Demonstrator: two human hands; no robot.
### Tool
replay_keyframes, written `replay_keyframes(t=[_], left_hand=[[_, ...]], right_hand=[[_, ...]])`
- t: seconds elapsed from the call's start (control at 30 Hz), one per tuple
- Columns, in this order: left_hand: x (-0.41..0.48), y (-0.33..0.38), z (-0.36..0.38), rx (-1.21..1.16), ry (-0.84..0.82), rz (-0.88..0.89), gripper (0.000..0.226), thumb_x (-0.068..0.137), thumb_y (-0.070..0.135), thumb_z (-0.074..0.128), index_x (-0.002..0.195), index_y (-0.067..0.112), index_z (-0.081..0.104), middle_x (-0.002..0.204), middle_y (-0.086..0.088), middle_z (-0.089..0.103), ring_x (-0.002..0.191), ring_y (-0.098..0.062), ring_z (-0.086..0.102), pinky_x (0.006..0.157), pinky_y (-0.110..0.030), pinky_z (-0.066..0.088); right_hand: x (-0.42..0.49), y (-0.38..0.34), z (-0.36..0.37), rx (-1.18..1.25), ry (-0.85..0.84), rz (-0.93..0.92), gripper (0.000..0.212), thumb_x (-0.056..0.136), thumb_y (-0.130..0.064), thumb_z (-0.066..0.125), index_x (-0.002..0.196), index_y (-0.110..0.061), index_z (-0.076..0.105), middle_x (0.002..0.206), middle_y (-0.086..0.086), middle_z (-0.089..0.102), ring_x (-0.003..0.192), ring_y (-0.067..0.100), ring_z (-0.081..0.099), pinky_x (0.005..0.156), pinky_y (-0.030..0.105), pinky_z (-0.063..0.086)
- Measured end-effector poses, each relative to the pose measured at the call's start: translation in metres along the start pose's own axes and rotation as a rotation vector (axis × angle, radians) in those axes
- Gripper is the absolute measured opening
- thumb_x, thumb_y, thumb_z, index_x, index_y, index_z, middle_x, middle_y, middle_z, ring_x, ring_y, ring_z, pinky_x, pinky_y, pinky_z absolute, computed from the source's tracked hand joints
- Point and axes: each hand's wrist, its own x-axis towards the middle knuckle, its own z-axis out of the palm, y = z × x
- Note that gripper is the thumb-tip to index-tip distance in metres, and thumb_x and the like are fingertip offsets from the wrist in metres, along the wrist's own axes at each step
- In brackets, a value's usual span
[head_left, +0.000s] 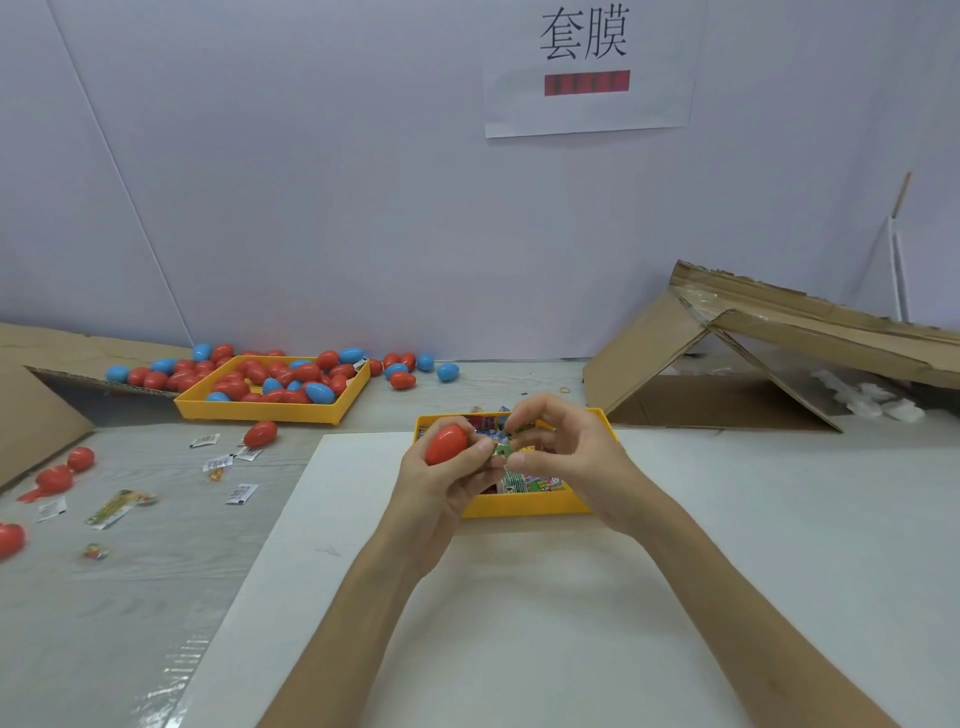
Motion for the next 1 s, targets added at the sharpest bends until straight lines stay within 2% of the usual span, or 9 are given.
replay_keyframes(t=[0.13,0.23,0.37,0.5,0.67,0.8,0.87,0.93,1.0], left_hand=[[0.0,0.003,-0.001,-0.012,0.026,0.016,0.016,0.075,0.012,0.077,0.084,0.013,0.064,0.084,-0.013,0.059,0.072,-0.023,0.067,0.068,-0.027,0.06],[0.0,0.004,-0.001,0.005,0.041,0.037,0.014,0.077,0.014,0.077,0.083,0.015,0.064,0.08,-0.012,0.057,0.065,-0.021,0.065,0.069,-0.031,0.061],[0.0,0.0,0.003,0.0,0.059,0.044,0.017,0.08,0.016,0.074,0.091,0.01,0.062,0.088,-0.017,0.067,0.077,-0.024,0.072,0.073,-0.03,0.06],[0.001,0.001,0.002,-0.069,0.024,0.016,0.016,0.09,0.023,0.063,0.096,0.008,0.062,0.098,-0.013,0.074,0.095,-0.025,0.073,0.082,-0.031,0.06],[0.001,-0.001,0.006,-0.146,0.009,-0.05,0.028,0.088,0.035,0.058,0.086,0.007,0.065,0.087,-0.009,0.068,0.092,-0.026,0.069,0.091,-0.041,0.059],[0.002,0.001,0.006,-0.235,-0.01,-0.095,0.035,0.087,0.037,0.053,0.1,0.007,0.064,0.104,-0.019,0.071,0.095,-0.032,0.071,0.086,-0.044,0.056],[0.001,0.003,0.005,-0.19,-0.023,-0.103,0.035,0.084,0.035,0.053,0.104,0.009,0.063,0.115,-0.02,0.071,0.098,-0.033,0.071,0.085,-0.043,0.053],[0.002,0.003,0.005,-0.164,0.034,-0.107,0.034,0.082,0.033,0.055,0.105,0.01,0.066,0.113,-0.016,0.071,0.092,-0.027,0.07,0.081,-0.041,0.052],[0.003,0.004,0.003,-0.175,0.096,-0.096,0.028,0.09,0.027,0.056,0.109,0.011,0.069,0.102,-0.009,0.067,0.081,-0.018,0.064,0.07,-0.034,0.053]], right_hand=[[0.0,0.002,0.009,-0.19,0.146,-0.051,0.029,0.074,-0.02,0.085,0.084,-0.019,0.058,0.077,-0.012,0.06,0.074,0.01,0.06,0.073,0.033,0.048],[0.001,0.004,0.009,-0.123,0.215,-0.074,0.025,0.084,-0.01,0.08,0.078,-0.017,0.057,0.069,-0.01,0.055,0.068,0.017,0.053,0.067,0.037,0.046],[0.003,0.003,0.008,-0.189,0.327,-0.112,0.023,0.088,-0.013,0.076,0.074,-0.013,0.058,0.062,-0.005,0.056,0.058,0.017,0.053,0.06,0.032,0.046],[0.003,0.005,0.01,-0.198,0.227,-0.076,0.012,0.089,-0.021,0.076,0.082,-0.02,0.067,0.074,-0.008,0.066,0.069,0.012,0.063,0.067,0.033,0.053],[0.006,0.014,0.015,-0.303,0.271,-0.025,0.015,0.085,-0.022,0.08,0.087,-0.025,0.066,0.082,-0.014,0.062,0.076,0.008,0.061,0.075,0.032,0.053],[0.006,0.013,0.012,-0.222,0.313,-0.056,0.008,0.087,-0.014,0.077,0.085,-0.018,0.071,0.074,-0.009,0.062,0.069,0.008,0.057,0.064,0.023,0.051],[0.008,0.012,0.011,-0.2,0.407,-0.093,0.014,0.086,-0.011,0.077,0.077,-0.019,0.071,0.074,-0.006,0.058,0.068,0.012,0.052,0.063,0.025,0.047],[0.009,0.01,0.007,-0.165,0.496,-0.11,0.019,0.085,-0.01,0.078,0.072,-0.02,0.069,0.08,-0.005,0.056,0.069,0.012,0.049,0.064,0.026,0.046],[0.009,0.008,0.0,-0.145,0.528,-0.122,0.019,0.084,-0.01,0.079,0.071,-0.02,0.069,0.09,-0.002,0.055,0.066,0.005,0.045,0.062,0.017,0.044]])
